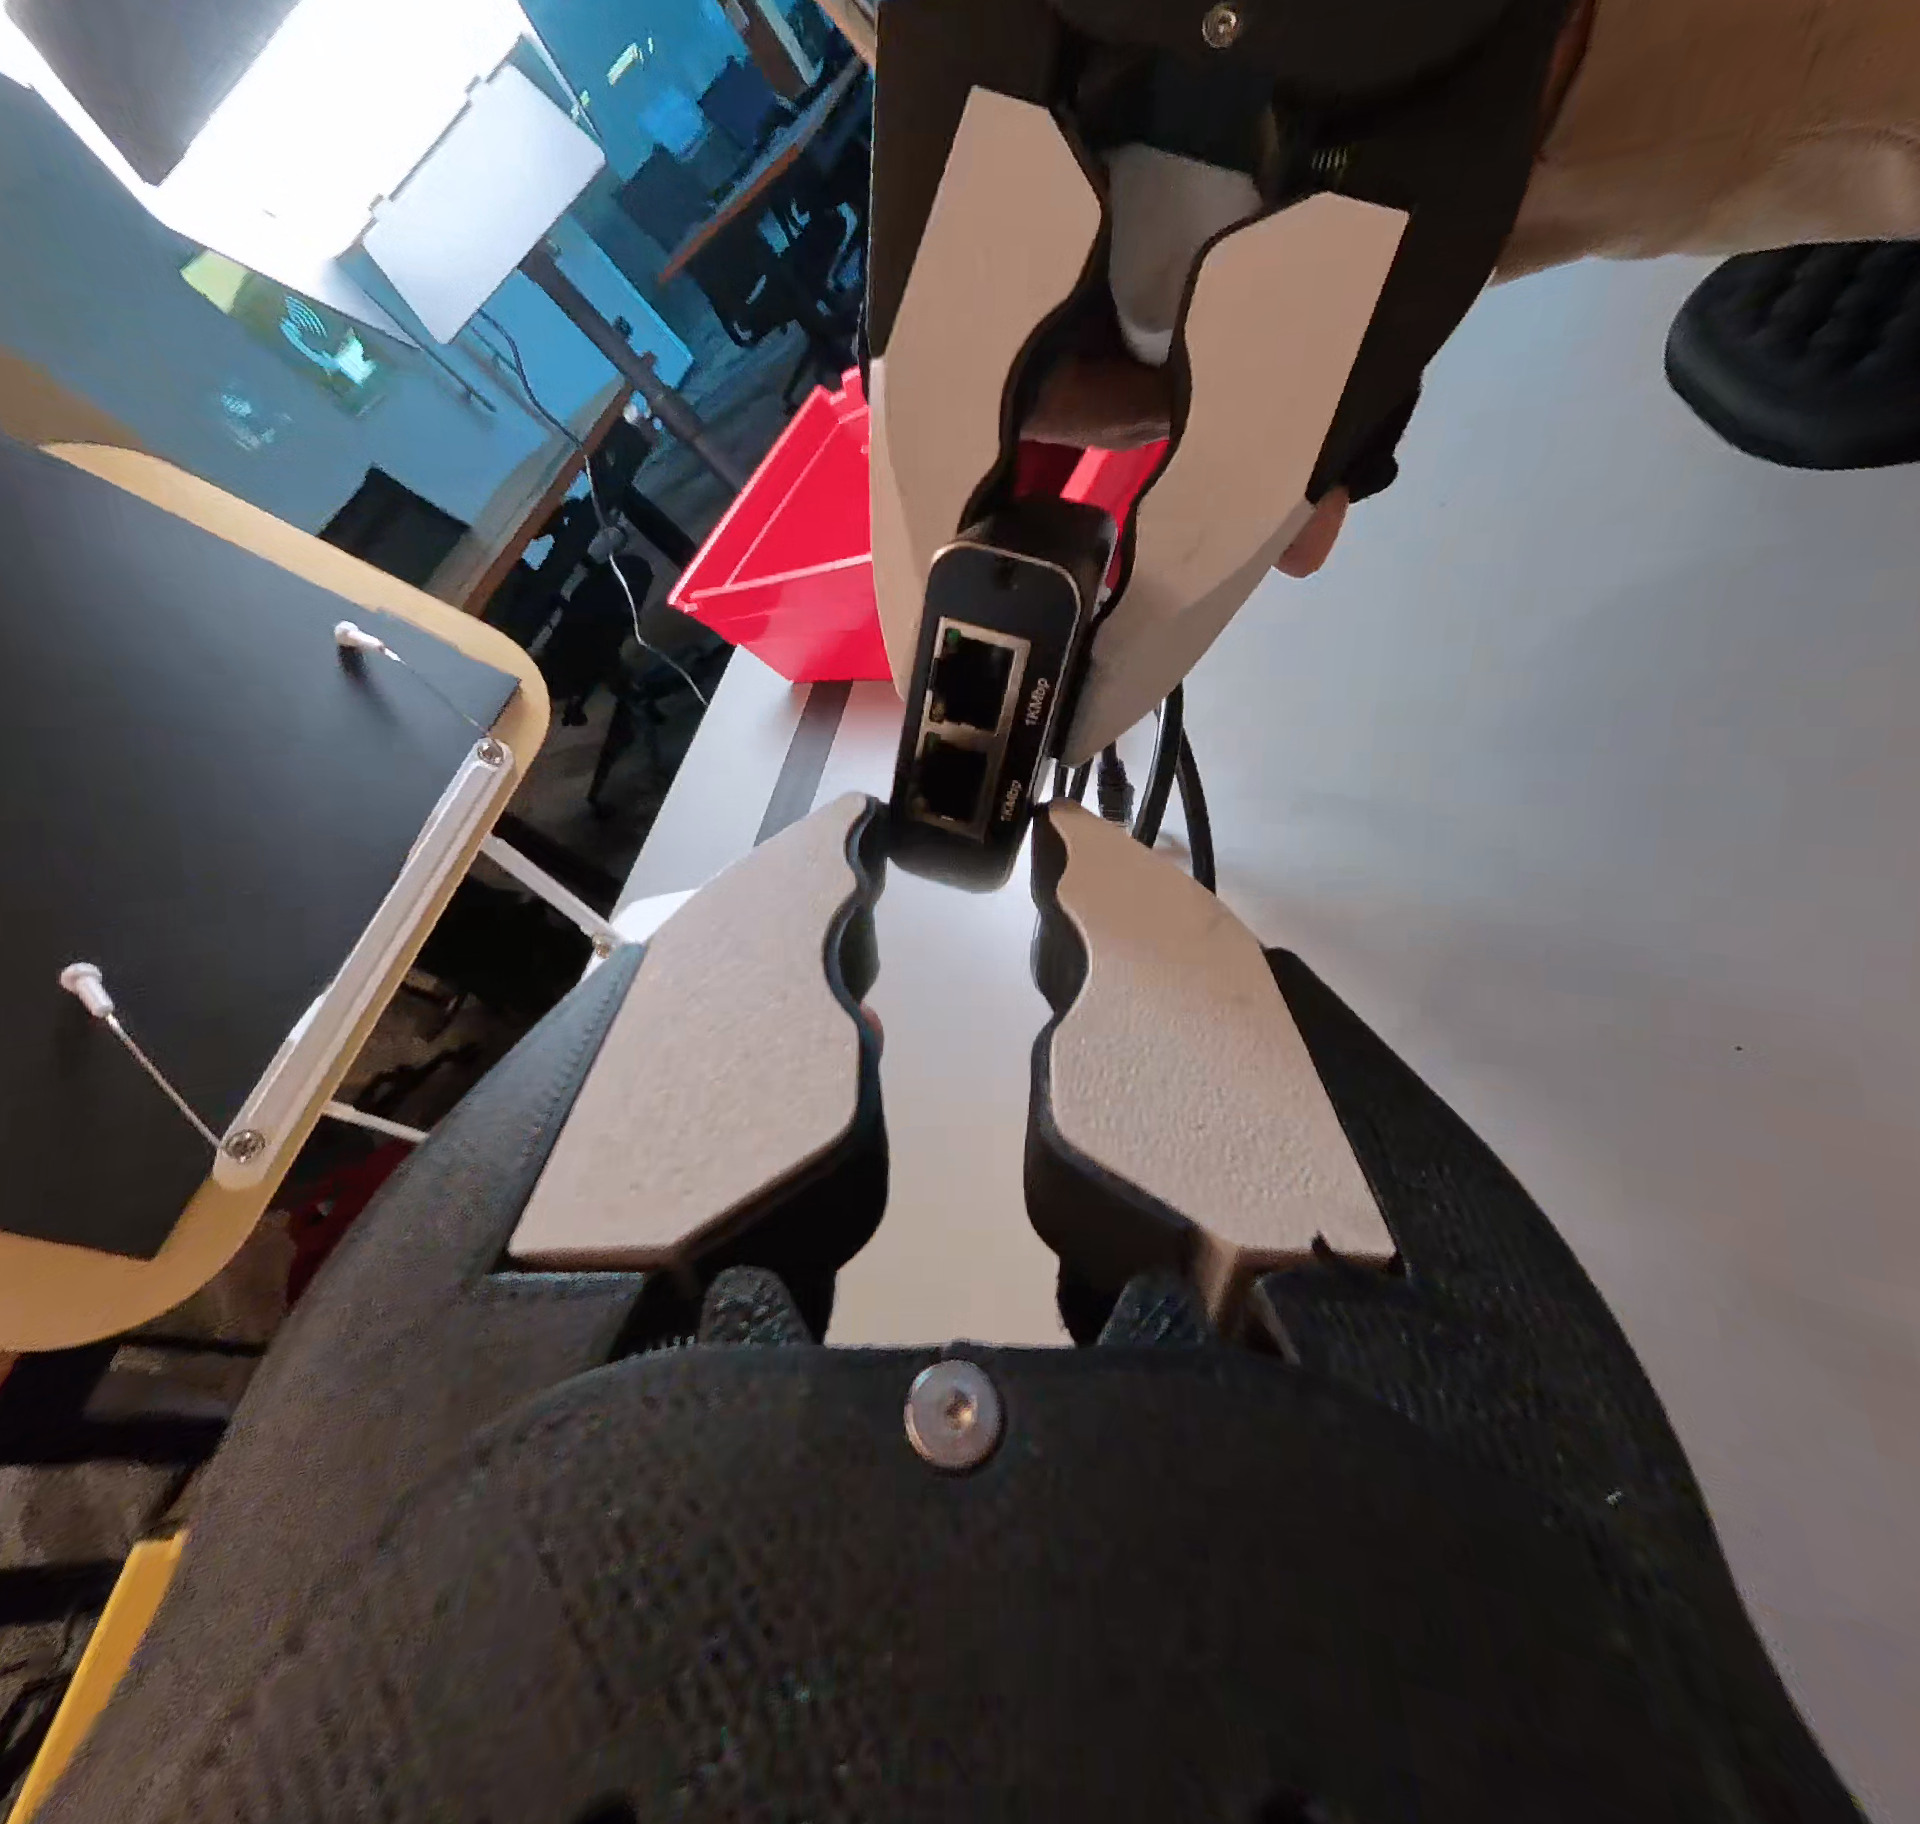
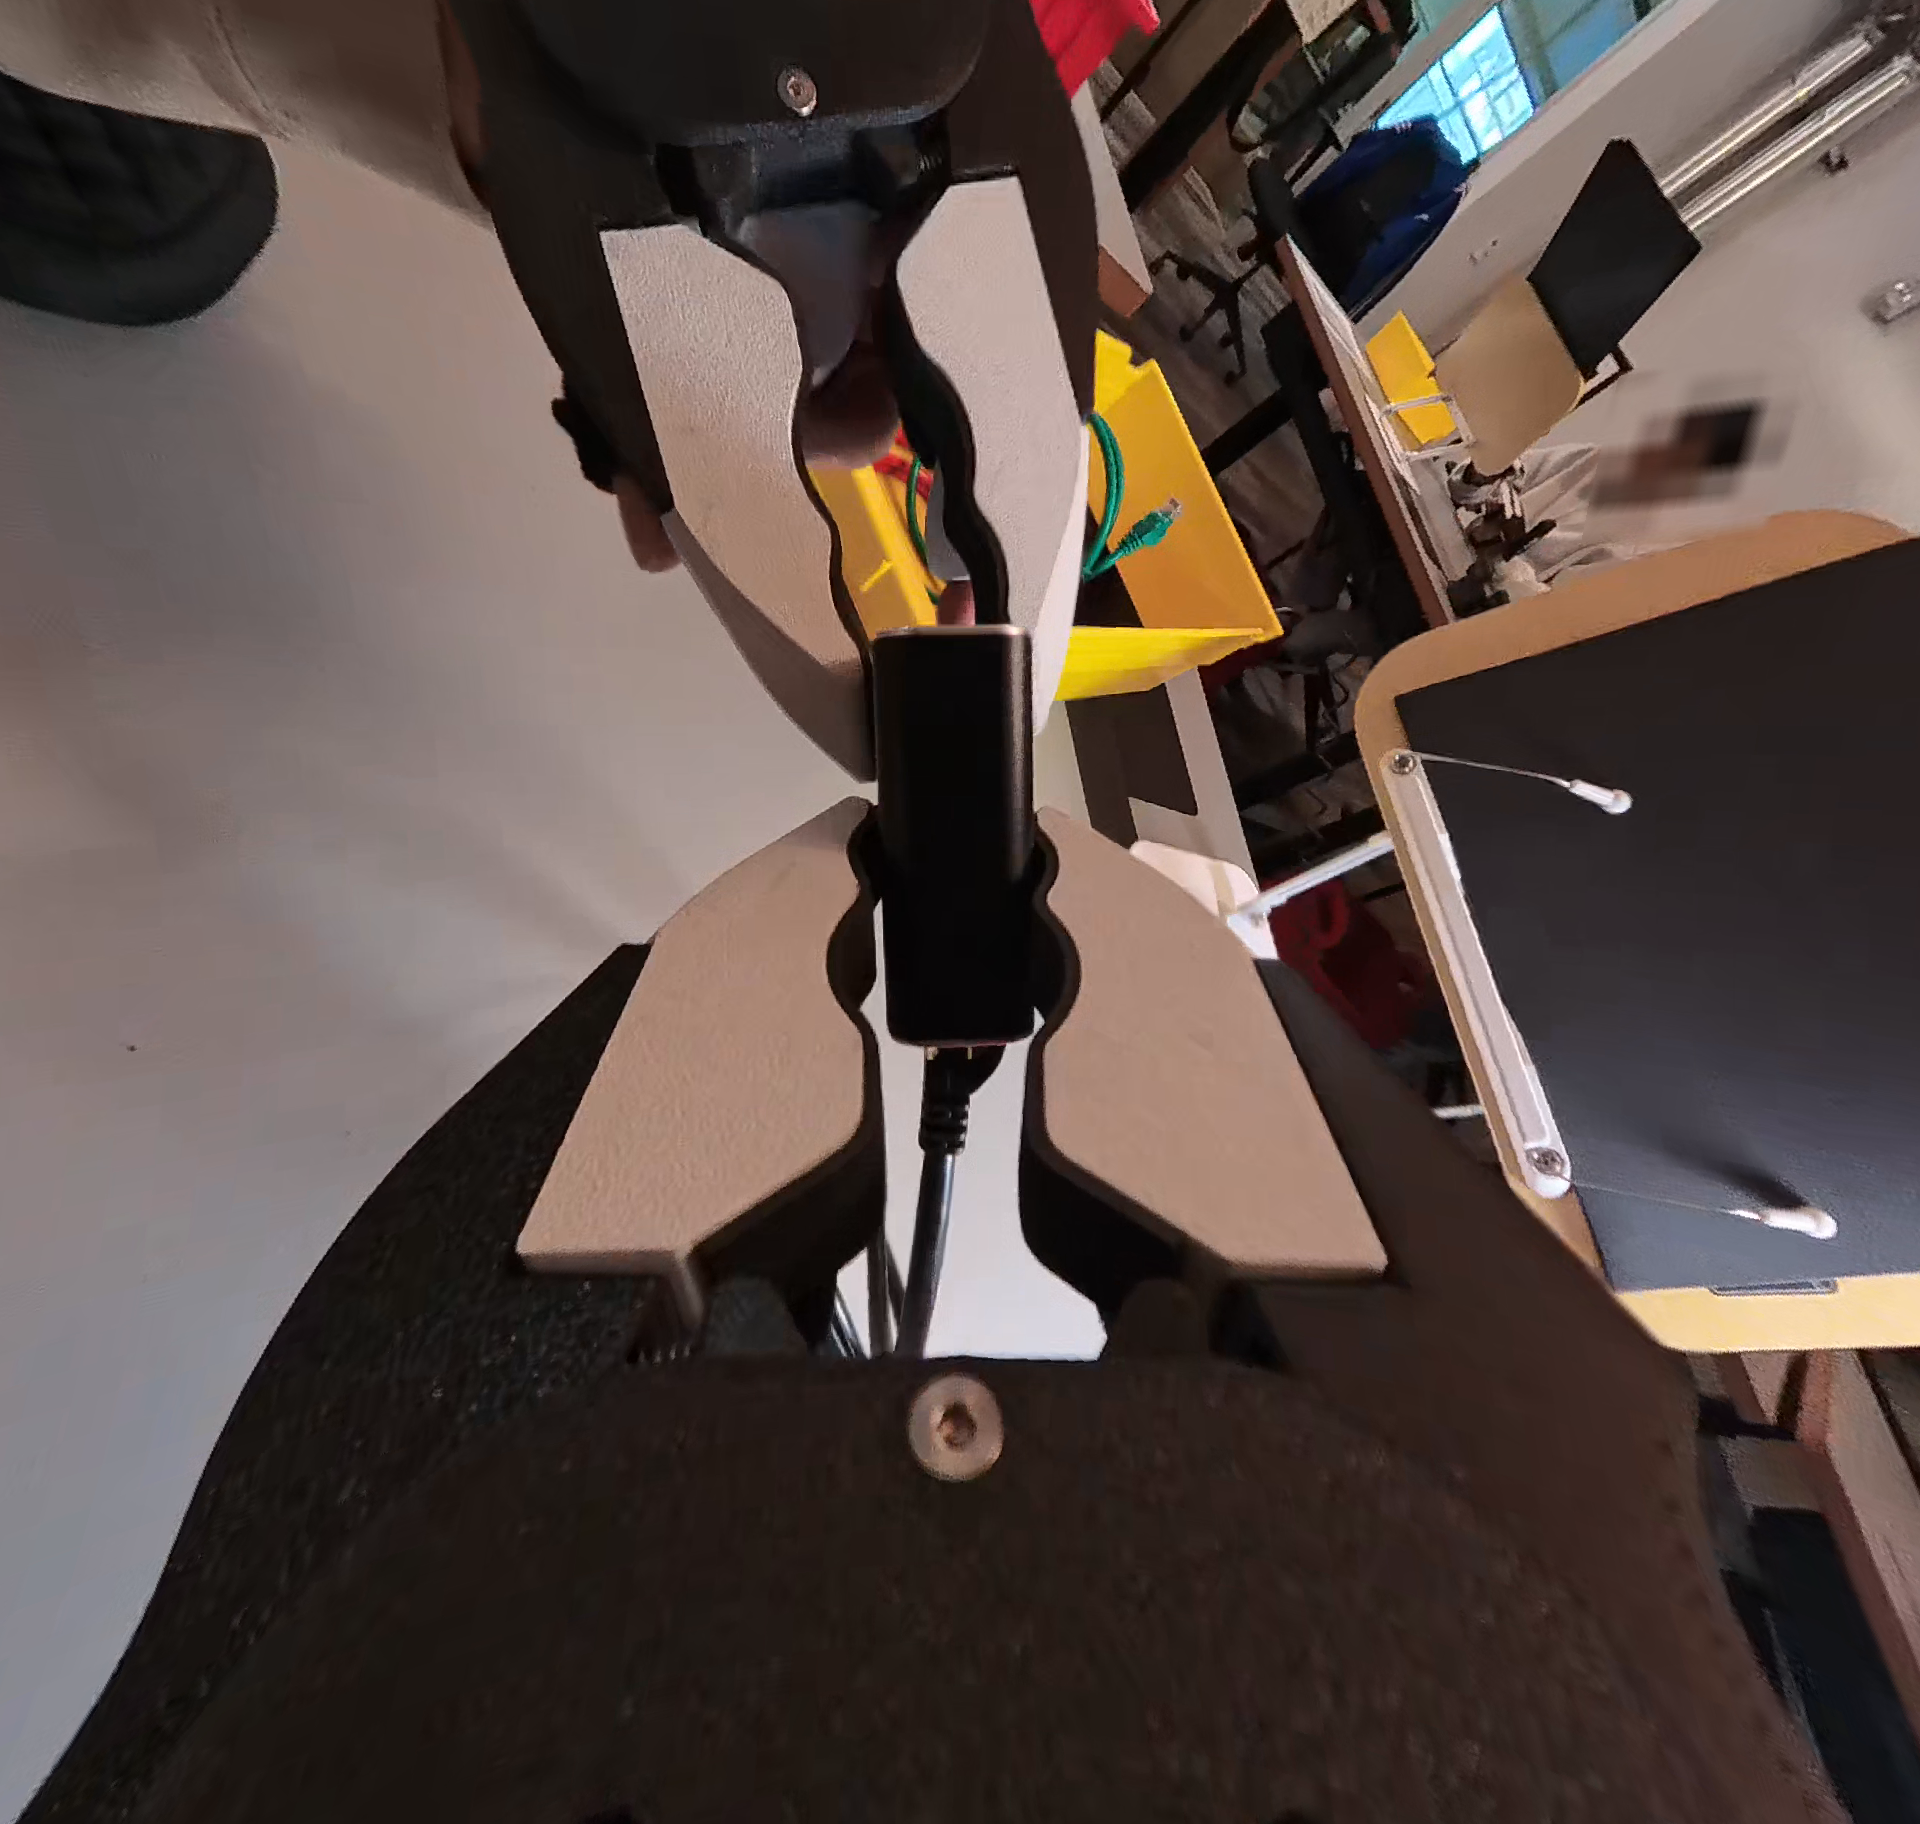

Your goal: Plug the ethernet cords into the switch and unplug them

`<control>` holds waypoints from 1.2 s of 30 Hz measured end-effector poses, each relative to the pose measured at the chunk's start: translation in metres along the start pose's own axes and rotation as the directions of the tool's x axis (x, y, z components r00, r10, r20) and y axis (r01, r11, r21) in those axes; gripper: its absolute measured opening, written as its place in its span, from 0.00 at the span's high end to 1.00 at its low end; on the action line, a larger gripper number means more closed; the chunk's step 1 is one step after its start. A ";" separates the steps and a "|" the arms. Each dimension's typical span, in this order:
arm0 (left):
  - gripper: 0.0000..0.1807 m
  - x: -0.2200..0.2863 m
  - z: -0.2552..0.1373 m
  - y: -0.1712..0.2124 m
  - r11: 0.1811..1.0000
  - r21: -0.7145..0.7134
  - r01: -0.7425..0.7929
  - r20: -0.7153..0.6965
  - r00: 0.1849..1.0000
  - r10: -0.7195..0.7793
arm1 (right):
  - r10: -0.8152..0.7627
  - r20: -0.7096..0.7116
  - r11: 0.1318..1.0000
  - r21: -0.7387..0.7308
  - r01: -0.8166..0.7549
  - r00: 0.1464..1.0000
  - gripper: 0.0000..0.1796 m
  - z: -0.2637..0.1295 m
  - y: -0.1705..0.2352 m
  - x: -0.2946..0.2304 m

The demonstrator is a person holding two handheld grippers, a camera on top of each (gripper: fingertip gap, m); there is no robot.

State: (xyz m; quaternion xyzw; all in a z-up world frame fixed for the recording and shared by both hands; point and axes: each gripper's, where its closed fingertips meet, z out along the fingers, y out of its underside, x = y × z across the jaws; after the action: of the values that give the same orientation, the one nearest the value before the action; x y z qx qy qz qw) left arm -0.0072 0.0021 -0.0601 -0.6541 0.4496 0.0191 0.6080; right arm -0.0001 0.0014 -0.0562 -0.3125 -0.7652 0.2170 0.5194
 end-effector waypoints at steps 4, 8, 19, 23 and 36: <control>0.86 0.001 -0.013 -0.019 0.974 0.207 0.096 -0.065 0.994 -0.084 | 0.116 0.029 0.969 0.215 -0.120 0.993 0.83 -0.010 -0.027 0.005; 0.87 0.001 -0.022 -0.035 0.913 0.354 0.200 -0.125 0.978 -0.166 | 0.209 0.108 0.924 0.302 -0.233 0.972 0.74 -0.014 -0.030 0.007; 0.87 0.005 -0.040 -0.062 0.779 0.507 0.369 -0.281 0.925 -0.254 | 0.366 0.412 0.726 0.434 -0.533 0.834 0.75 -0.020 -0.042 -0.004; 0.87 0.008 -0.041 -0.066 0.756 0.520 0.399 -0.315 0.912 -0.264 | 0.356 0.463 0.664 0.486 -0.569 0.812 0.86 -0.030 -0.053 -0.003; 0.84 0.017 -0.004 -0.013 0.993 0.110 0.047 -0.088 0.995 -0.038 | -0.084 0.049 0.989 -0.120 0.089 0.995 0.86 -0.011 -0.011 -0.015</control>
State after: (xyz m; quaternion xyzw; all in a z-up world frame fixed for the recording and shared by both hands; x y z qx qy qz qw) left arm 0.0082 -0.0125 -0.0588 -0.6286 0.4615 -0.0471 0.6242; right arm 0.0115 -0.0168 -0.0546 -0.3053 -0.8010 0.1540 0.4915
